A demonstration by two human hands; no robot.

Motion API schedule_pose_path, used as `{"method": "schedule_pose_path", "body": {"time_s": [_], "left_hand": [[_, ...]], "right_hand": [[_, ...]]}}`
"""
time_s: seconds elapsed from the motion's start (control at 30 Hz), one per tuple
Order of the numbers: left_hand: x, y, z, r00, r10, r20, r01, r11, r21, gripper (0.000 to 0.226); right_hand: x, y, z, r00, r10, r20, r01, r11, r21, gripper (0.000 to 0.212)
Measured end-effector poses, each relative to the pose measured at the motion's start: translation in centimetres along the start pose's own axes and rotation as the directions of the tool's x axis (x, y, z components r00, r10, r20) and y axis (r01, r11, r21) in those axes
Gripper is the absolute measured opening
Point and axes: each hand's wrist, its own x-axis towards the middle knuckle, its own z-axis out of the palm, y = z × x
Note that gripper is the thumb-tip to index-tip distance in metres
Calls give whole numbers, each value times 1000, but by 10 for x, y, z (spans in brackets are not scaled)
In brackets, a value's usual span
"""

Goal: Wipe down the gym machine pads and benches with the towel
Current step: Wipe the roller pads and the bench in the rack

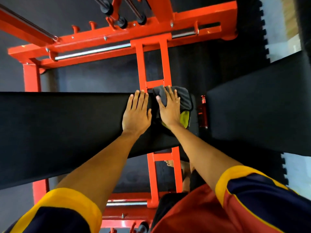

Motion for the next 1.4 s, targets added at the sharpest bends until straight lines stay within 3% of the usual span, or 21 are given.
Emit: {"method": "schedule_pose_path", "body": {"time_s": [0.1,0.2,0.27,0.4,0.5,0.6,0.73,0.9,1.0,1.07,1.23,1.4], "left_hand": [[-1,2,2,1000,8,1,-8,1000,-12,64],[0,0,3,1000,4,2,-4,1000,-23,64],[-1,0,4,1000,-2,-4,2,999,-46,64],[3,0,4,1000,0,17,0,1000,-32,65],[3,1,1,999,-9,43,11,999,-35,66],[2,1,0,998,-16,62,19,999,-35,66],[3,1,-1,998,-20,65,22,999,-28,66],[3,1,-3,997,-22,76,24,999,-26,65],[4,2,-4,996,-33,78,35,999,-15,65],[4,3,-4,996,-32,88,33,999,-11,66],[3,2,-2,994,-37,104,36,999,11,66],[4,3,-2,995,-36,92,34,999,31,67]], "right_hand": [[20,25,-9,996,13,-86,-27,988,-155,64],[27,21,-6,957,200,-208,-225,969,-102,68],[25,-1,3,954,171,-246,-192,979,-64,66],[22,-36,9,997,-65,-37,62,995,-76,54],[40,-18,-10,979,-159,127,184,957,-223,54],[68,17,-32,981,-34,193,102,931,-351,58],[89,16,-40,960,147,237,-48,924,-378,62],[76,-38,-19,953,10,302,75,960,-269,49],[76,-35,-20,945,-43,323,131,959,-253,48],[78,-10,-28,963,-14,270,93,955,-282,51],[85,28,-28,962,236,138,-182,929,-322,55],[59,-8,-5,936,332,118,-318,940,-121,55]]}}
